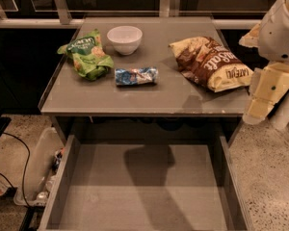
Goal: Place redbull can into top drawer
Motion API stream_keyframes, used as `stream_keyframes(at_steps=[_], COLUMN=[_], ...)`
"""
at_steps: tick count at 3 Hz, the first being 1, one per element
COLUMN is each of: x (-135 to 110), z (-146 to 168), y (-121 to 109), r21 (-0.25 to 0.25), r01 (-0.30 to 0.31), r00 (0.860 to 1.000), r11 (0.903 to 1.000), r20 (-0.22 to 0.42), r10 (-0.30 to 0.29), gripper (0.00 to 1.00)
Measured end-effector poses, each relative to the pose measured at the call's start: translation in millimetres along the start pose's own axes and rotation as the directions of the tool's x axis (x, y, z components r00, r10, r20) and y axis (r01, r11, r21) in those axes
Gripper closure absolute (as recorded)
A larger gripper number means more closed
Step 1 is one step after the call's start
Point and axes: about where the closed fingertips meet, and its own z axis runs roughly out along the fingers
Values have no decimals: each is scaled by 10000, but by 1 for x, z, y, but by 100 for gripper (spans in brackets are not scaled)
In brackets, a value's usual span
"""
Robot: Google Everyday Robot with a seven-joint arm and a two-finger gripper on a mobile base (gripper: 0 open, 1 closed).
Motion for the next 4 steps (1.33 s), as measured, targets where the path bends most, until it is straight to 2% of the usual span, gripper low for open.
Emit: stream_keyframes(at_steps=[1, 2, 3, 4], x=[-25, -46, -69, -75], z=[11, 26, 35, 34], y=[-17, -34, -36, -34], r21=[-112, -259, -296, -318], r01=[426, 1024, 1609, 1703], r00=[9972, 9784, 9351, 9274], r11=[9990, 9944, 9865, 9849], r20=[614, 1832, 3244, 3430], r10=[-418, -960, -1428, -1493], gripper=[0, 0, 0, 0])
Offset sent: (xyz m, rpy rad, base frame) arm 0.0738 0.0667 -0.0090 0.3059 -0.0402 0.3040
